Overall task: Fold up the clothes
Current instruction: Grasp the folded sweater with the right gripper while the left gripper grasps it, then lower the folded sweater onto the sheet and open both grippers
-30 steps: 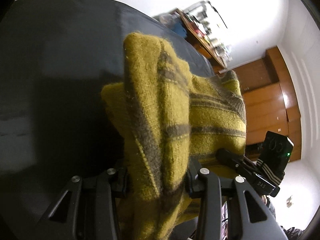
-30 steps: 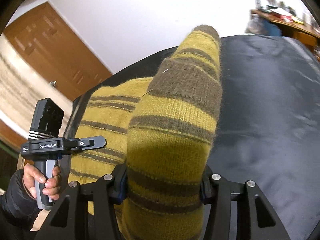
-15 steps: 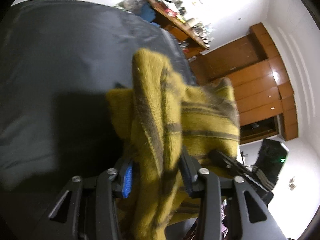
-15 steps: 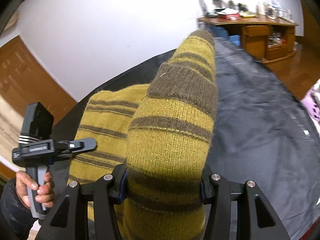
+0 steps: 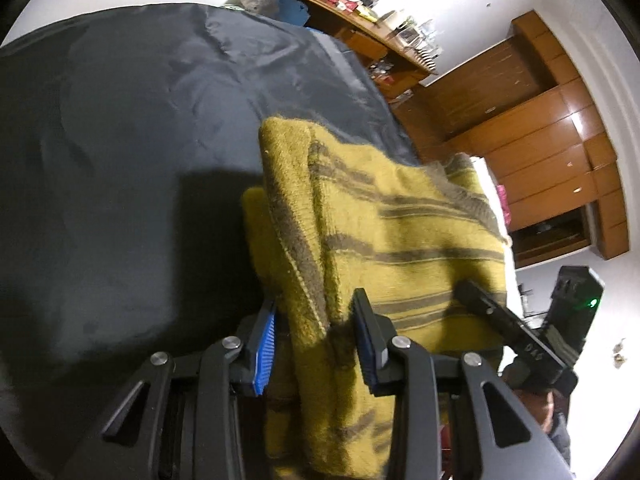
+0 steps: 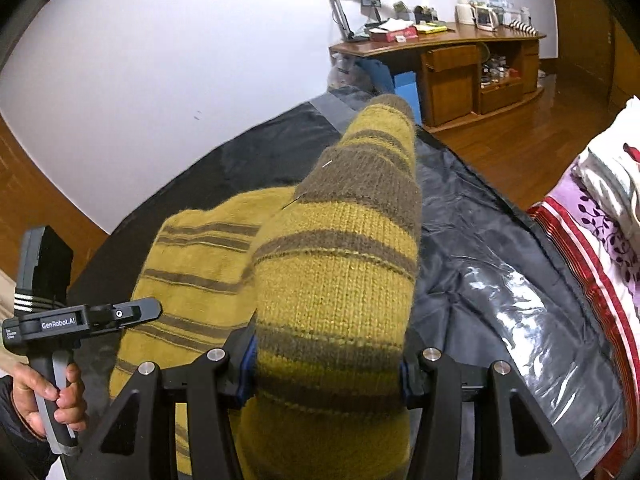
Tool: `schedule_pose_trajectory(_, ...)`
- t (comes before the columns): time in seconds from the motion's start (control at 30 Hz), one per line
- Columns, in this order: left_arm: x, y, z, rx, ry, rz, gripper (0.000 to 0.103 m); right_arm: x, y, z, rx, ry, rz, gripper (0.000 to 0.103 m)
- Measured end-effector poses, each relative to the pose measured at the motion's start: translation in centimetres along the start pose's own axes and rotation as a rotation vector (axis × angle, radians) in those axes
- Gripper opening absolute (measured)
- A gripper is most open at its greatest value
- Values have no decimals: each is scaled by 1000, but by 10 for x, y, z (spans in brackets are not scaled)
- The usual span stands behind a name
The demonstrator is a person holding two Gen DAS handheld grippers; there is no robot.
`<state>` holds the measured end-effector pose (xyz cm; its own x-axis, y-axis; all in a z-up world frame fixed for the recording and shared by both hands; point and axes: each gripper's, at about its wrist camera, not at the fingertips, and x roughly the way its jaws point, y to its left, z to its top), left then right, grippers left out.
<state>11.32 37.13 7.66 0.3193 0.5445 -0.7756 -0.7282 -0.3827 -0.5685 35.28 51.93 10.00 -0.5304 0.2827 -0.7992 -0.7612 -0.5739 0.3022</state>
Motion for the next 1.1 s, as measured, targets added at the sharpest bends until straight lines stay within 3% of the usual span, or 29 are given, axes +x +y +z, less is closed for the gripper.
schedule_pose_trajectory(0.07, 0, 1, -5, 21, -1, 39, 41, 7, -2, 0, -11, 19, -16, 55)
schedule_pose_trajectory(0.23, -1, -5, -7, 66, -11, 125, 48, 5, -19, -13, 27, 35, -53, 75)
schedule_pose_trajectory(0.37, -20, -27, -9, 144, -64, 204, 48, -19, -10, -27, -41, -16, -95, 75)
schedule_pose_trajectory(0.5, -52, -64, -32, 268, -139, 186, 49, -51, 13, -49, -174, -81, -118, 75)
schedule_pose_trajectory(0.57, -59, -84, -47, 345, -150, 163, 58, -67, 25, -60, -241, -114, -130, 75)
schedule_pose_trajectory(0.63, -48, -106, -52, 412, -143, 144, 63, -82, 37, -71, -308, -147, -142, 75)
schedule_pose_trajectory(0.7, -30, -116, -58, 454, -113, 142, 63, -80, 42, -85, -342, -114, -131, 75)
schedule_pose_trajectory(0.87, 13, -98, -65, 413, -17, 218, 63, -54, 38, -104, -323, -23, -127, 75)
schedule_pose_trajectory(1.0, 23, -91, -67, 437, -9, 256, 63, -40, 34, -110, -300, -12, -132, 77)
schedule_pose_trajectory(1.1, 27, -91, -66, 441, -11, 273, 63, -32, 42, -116, -346, -13, -179, 85)
